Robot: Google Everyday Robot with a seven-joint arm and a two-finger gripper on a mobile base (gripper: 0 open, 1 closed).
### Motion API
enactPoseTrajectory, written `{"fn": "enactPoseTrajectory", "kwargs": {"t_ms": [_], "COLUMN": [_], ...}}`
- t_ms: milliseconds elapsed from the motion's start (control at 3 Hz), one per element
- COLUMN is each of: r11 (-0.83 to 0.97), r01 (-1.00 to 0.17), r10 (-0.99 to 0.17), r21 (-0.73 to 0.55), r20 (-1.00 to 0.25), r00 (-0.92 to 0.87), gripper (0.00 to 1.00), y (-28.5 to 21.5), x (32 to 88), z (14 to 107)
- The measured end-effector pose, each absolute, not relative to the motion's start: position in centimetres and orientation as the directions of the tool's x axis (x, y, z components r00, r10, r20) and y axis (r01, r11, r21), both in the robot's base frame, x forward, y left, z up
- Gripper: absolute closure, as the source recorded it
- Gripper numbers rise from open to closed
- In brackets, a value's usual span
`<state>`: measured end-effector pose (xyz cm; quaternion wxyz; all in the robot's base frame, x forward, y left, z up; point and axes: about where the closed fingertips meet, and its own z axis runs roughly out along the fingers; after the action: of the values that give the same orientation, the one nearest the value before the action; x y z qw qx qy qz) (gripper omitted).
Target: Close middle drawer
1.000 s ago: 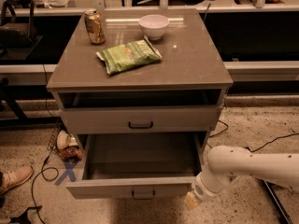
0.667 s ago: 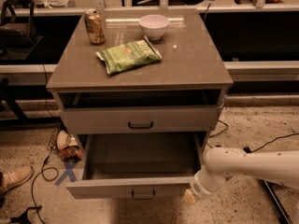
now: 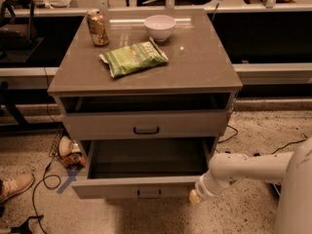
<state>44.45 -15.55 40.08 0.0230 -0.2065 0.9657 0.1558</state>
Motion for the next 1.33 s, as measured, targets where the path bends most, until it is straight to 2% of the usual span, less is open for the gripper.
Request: {"fn": "enactPoseTrajectory", "kwargs": {"t_ms": [333,1000,1333], "r11": [0.879,0.894,0.898], "r01": [-0.365,-0.354,-0.346], "r10": [-0.317,-0.300,-0.270], "r21": [0.308,0.277,0.271], "r20": [-0.196,-0.219,-0.281], "r00": [-0.928,-0.929,-0.921], "gripper": [1.00,1.00,1.00], "y": [-14.7,-14.2,-13.0], "x": [48.9,50.7,53.8], "z": [38.9,38.2,38.2]}}
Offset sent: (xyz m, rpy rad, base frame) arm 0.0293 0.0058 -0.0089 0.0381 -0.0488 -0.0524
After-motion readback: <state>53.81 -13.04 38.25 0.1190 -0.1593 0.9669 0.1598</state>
